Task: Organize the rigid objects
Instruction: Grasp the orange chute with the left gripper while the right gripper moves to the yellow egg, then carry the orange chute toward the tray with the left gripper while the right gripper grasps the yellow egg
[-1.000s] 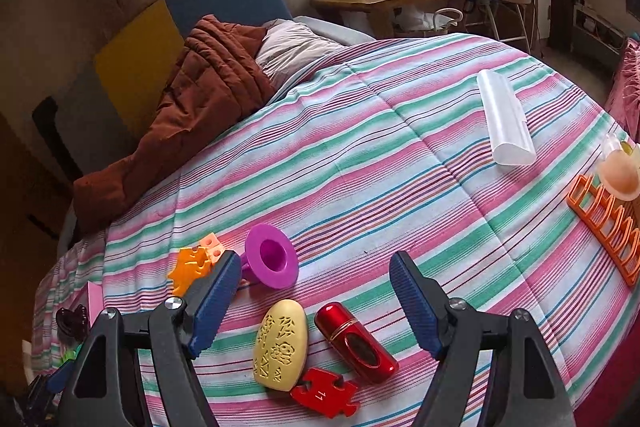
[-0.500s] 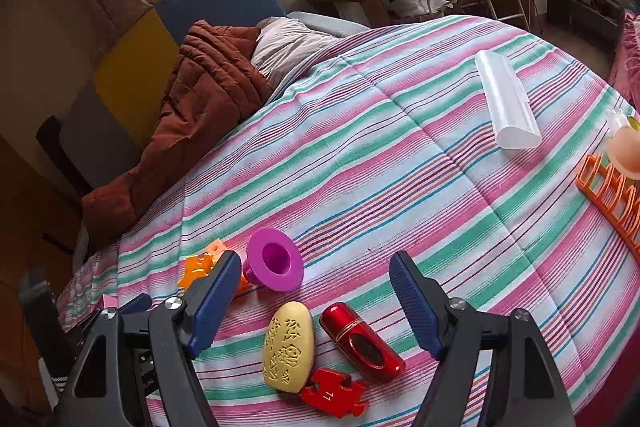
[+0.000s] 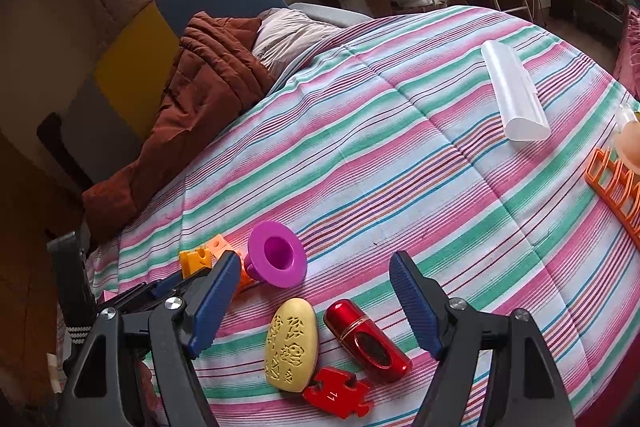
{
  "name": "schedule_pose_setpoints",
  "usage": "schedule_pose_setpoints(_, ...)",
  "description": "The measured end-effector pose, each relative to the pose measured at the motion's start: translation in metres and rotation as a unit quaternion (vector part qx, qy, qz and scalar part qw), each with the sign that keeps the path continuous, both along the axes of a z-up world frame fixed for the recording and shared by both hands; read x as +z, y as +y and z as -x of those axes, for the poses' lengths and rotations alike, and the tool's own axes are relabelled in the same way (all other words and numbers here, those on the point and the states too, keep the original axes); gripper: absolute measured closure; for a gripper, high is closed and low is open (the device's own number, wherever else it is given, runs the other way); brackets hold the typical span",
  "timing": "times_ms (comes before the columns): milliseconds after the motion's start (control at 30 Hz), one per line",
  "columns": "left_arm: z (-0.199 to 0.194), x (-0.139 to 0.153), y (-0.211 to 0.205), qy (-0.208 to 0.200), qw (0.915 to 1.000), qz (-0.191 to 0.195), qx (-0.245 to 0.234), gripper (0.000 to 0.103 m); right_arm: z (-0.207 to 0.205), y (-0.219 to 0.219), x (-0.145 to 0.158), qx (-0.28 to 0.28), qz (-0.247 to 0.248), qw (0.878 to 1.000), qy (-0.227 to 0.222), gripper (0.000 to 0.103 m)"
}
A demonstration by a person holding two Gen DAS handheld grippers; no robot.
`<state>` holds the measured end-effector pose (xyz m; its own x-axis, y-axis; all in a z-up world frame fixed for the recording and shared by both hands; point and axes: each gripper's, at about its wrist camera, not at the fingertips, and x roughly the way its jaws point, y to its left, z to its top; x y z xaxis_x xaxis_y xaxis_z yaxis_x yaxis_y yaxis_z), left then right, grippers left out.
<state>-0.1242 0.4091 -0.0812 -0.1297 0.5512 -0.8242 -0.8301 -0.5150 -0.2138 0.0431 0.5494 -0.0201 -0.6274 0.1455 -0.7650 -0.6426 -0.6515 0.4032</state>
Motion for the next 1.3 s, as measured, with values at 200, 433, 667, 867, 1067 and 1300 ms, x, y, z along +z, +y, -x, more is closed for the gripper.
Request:
schedule_pose_setpoints(200, -0.029, -0.002, -0.04, -0.002, 0.9983, 0.023, 0.053, 0.077, -0.004, 0.006, -0.001, -0.013, 0.003, 1.0, 0.0, 0.025)
schedule_pose_setpoints(433, -0.092, -0.001, -0.09, 0.047, 0.9925, 0.064, 0.093, 0.077, -0.017, 0.017, 0.0, -0.044, 0.019, 0.999, 0.019, 0.025)
schedule_pose_setpoints(667, -0.116, -0.009, -0.094, 0.105, 0.9884, 0.051, 0.098, 0.076, -0.019, 0.018, 0.002, -0.042, 0.028, 0.998, 0.034, 0.025)
schedule_pose_setpoints(867, -0.121, -0.01, -0.096, 0.126, 0.9864, 0.036, 0.1, 0.076, -0.009, 0.011, -0.009, -0.014, 0.036, 0.999, -0.006, 0.026)
schedule_pose_setpoints(1067, -0.124, -0.012, -0.096, 0.142, 0.9849, 0.028, 0.096, 0.076, -0.002, 0.001, -0.009, 0.042, 0.054, 0.998, 0.01, 0.058)
schedule_pose_setpoints(1300, -0.123, -0.014, -0.098, 0.144, 0.9845, 0.018, 0.098, 0.076, 0.033, -0.048, -0.024, 0.16, 0.013, 0.983, -0.085, 0.056)
